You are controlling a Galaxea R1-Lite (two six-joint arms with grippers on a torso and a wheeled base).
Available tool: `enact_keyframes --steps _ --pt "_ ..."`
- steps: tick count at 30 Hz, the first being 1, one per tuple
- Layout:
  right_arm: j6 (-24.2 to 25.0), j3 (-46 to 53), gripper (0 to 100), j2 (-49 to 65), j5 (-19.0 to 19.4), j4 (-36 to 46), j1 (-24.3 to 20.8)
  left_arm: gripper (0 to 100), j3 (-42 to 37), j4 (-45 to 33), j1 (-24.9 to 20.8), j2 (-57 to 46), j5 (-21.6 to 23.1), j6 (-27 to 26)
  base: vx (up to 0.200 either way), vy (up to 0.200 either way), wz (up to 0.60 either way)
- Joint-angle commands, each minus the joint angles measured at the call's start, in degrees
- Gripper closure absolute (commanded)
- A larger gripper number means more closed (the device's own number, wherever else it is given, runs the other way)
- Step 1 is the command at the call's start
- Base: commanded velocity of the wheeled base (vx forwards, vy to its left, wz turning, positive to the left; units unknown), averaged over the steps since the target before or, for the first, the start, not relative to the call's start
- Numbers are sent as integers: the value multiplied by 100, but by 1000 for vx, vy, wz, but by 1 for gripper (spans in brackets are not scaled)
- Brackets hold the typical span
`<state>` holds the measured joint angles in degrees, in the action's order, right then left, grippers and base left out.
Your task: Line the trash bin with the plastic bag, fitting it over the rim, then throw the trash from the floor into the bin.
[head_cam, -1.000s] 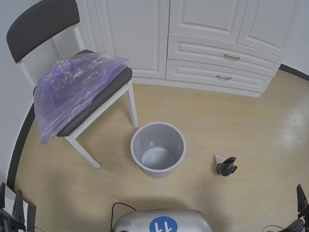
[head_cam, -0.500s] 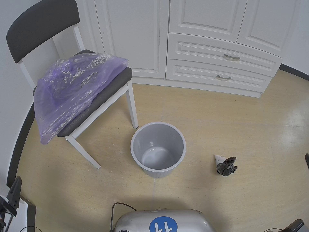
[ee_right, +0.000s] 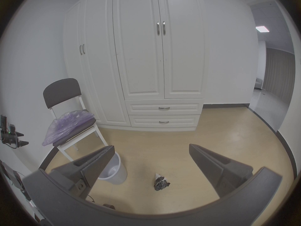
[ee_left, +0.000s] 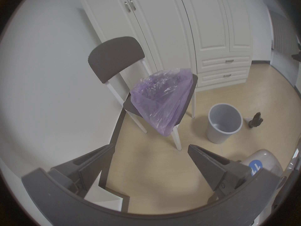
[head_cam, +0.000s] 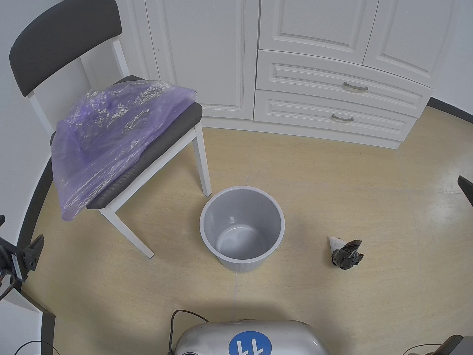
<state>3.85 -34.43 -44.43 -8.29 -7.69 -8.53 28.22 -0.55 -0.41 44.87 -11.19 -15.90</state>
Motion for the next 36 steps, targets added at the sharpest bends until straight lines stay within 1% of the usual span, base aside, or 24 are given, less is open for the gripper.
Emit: enact_keyframes --steps 1,5,10,17,18,25,29,36 --pt "63 6 0 -496 -226 -31 -386 0 184 257 -2 1102 -278 -265 0 0 0" --pt "54 -20 0 -531 -226 -66 -386 0 193 591 -55 1498 -428 -423 0 0 0" --pt "54 32 0 -601 -252 -118 -386 0 193 723 -55 1832 -419 -696 0 0 0" --pt "72 41 0 -681 -252 -136 -368 0 201 740 129 2307 -375 -687 0 0 0" --pt "72 24 0 -681 -252 -136 -368 0 254 863 173 2579 -375 -669 0 0 0" --pt "54 85 0 -733 -252 -136 -316 0 245 1874 244 3168 -296 -660 0 0 0" --pt "54 85 0 -733 -252 -136 -316 0 219 2287 261 3449 -305 -652 0 0 0" --pt "63 76 0 -733 -252 -136 -333 0 280 2797 516 3924 -226 -643 0 0 0"
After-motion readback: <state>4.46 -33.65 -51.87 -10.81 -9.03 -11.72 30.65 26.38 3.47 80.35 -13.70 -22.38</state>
